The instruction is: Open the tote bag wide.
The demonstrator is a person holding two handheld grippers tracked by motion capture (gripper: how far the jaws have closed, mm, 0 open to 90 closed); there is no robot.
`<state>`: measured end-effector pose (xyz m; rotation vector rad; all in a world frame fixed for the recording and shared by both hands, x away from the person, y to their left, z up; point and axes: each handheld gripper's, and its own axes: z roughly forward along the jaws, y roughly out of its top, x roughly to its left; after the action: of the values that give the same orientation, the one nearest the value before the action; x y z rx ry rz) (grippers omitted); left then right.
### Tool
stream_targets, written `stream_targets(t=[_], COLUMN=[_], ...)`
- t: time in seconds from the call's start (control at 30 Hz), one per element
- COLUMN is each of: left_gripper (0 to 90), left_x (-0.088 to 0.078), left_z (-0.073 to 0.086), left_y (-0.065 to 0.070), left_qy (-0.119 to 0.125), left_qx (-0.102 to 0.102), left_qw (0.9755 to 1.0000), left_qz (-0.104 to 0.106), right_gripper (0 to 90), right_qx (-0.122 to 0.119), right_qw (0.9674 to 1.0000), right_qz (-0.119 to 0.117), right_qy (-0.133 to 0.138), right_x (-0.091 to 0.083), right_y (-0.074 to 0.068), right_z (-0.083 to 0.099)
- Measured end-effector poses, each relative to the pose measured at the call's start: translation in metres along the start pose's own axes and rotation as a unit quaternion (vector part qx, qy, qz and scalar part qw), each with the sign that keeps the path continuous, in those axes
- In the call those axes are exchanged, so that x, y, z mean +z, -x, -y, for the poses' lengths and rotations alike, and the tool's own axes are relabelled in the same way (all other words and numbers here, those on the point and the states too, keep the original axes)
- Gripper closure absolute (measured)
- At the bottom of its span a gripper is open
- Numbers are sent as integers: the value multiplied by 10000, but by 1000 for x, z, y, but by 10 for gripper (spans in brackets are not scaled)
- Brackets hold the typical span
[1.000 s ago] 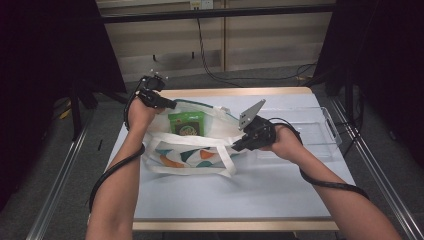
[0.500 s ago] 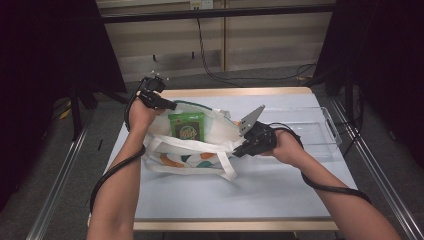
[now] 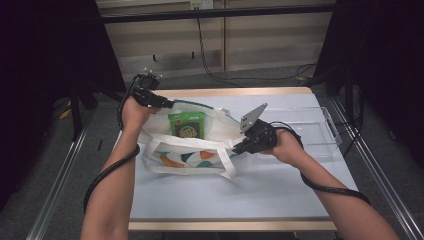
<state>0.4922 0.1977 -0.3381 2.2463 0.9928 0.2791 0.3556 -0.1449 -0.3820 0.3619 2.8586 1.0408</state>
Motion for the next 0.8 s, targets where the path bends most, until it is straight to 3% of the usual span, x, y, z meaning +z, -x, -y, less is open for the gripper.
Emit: stream_targets(t=[0.1,0.2,0.23,0.33,0.7,0.8], left_gripper=[590,622,658,786,819,819], left_x=[-5,-6,-6,-5,-7,-4], left_z=[5,11,12,14,6,4], left_y=[-3,-8,-7,-8,-7,-8], left_qy=[24,-103,-11,-188,53,15], left_qx=[-18,-144,-289,-189,-350,-378], left_qw=[10000,9997,9994,9991,9992,9992], left_qz=[2,172,170,326,199,160], right_gripper=[883,883,883,883,883,883], right_qx=[19,56,38,65,56,74], right_qw=[10000,10000,10000,10000,9999,9999], right_qz=[14,-1,-4,36,88,82], right_qy=[20,24,43,19,89,70], right_x=[-1,0,0,0,-4,-4], right_y=[0,0,0,0,3,4], right_z=[1,1,1,0,-2,-3])
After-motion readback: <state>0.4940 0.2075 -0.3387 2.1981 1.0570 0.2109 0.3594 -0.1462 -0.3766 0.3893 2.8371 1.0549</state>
